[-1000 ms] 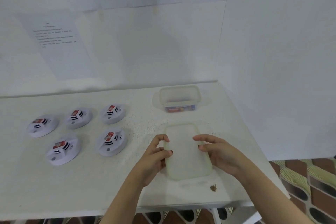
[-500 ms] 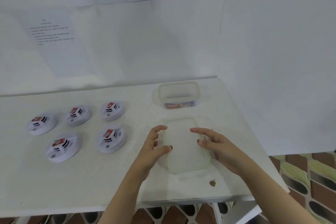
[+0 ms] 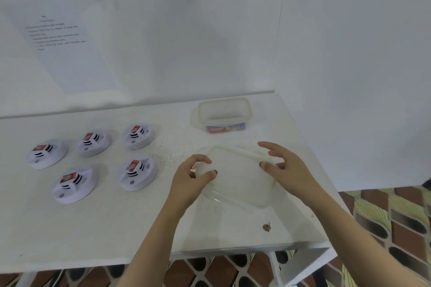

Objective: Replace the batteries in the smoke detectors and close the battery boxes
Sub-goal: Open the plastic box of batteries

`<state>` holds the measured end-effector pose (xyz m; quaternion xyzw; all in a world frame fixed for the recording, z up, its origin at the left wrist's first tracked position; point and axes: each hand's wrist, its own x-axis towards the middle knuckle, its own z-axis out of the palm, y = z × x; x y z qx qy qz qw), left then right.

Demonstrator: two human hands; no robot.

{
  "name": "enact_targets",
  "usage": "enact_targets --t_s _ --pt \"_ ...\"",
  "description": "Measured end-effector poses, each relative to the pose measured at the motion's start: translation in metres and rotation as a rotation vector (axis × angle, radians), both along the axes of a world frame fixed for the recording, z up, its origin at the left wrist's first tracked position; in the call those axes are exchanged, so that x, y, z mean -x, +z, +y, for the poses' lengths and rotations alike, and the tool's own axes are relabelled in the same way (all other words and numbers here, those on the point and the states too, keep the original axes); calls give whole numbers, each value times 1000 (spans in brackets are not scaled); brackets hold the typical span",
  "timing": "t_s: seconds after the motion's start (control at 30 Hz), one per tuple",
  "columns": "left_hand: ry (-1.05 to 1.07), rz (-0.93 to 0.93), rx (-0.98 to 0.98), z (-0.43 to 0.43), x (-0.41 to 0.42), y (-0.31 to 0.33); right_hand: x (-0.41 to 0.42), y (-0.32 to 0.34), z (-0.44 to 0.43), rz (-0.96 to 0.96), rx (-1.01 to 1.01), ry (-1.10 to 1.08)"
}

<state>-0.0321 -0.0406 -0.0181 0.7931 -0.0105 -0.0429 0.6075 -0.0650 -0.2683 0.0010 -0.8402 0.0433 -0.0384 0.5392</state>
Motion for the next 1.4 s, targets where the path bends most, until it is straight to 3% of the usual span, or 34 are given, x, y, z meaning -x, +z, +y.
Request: enact_targets --t_s 0.2,0.43,0.6,0.73,0.9,1.1,1.4 --pt "262 -39 21 -16 21 -16 15 -13 -7 34 -51 27" --pt "182 -90 19 -12 44 -14 7 -14 -17 -45 -73 4" --pt "61 -28 139 0 42 -12 9 -14 -35 -47 -87 204" --pt "15 -188 -84 6 35 -19 14 -20 -49 -127 162 338" --pt "8 -228 -21 18 25 -9 10 -12 -54 -254 254 271" --pt "-41 -172 25 33 6 14 3 17 -51 -218 95 216" --pt "244 -319 227 6 -81 67 -78 51 -30 -316 -207 -44"
